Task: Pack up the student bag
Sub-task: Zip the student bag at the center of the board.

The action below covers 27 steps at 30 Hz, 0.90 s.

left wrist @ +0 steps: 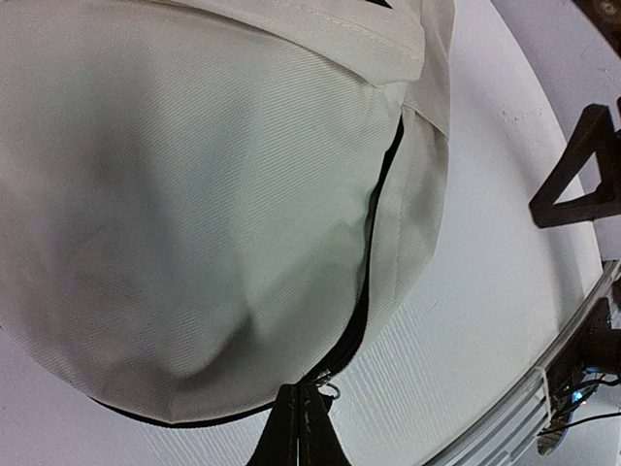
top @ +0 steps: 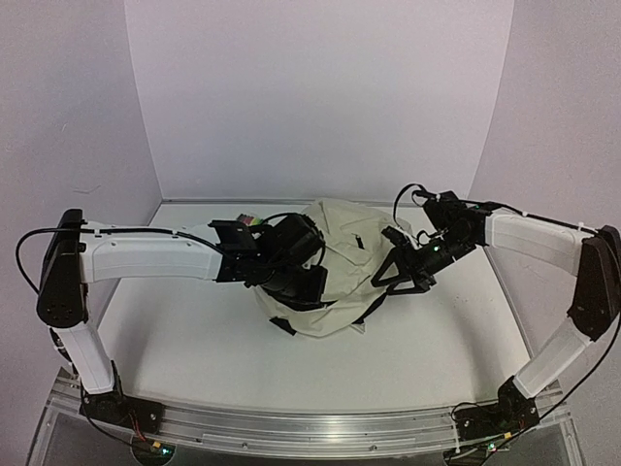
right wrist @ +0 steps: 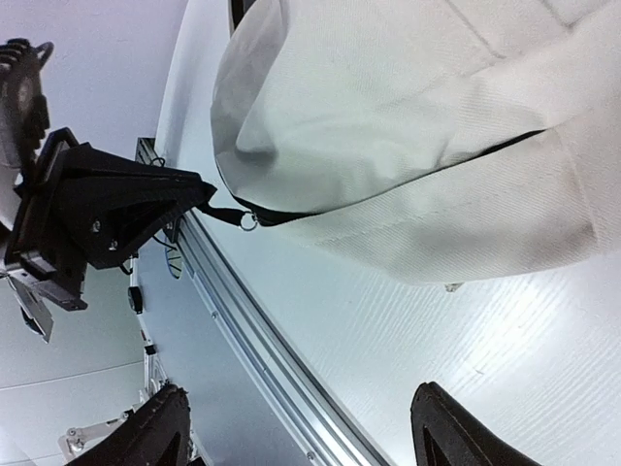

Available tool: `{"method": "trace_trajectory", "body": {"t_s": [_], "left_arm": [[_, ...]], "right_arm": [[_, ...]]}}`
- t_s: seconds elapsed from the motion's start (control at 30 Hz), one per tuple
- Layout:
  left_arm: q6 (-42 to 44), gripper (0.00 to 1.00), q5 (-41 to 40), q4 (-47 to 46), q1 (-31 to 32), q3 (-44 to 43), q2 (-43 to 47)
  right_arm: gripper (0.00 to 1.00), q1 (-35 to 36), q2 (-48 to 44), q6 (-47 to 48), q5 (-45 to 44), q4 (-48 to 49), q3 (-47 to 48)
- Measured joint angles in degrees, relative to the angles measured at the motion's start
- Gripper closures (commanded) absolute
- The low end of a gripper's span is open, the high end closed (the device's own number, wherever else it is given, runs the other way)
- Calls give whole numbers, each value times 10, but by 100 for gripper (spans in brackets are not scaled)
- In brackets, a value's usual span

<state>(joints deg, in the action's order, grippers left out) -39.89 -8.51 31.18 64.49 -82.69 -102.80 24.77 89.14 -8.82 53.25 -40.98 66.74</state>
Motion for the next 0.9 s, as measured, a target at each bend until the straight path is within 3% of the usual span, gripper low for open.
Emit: {"method": "trace_trajectory", "body": {"t_s": [0.2,0.57,0.83,0.9], "left_arm": [[-18,100,15,-37,0,16,6],[-24,100,54,-105,5,74,35],[-4,100,102,-123,19,73,34],[-1,100,110,-123,19,72,32]], "right_arm": [[16,46,60,-53,27,37,0],[21,78,142,-131,30,71,42],[44,80,179,-174,11,80,73],[54,81,186,-180,7,80,83]]}}
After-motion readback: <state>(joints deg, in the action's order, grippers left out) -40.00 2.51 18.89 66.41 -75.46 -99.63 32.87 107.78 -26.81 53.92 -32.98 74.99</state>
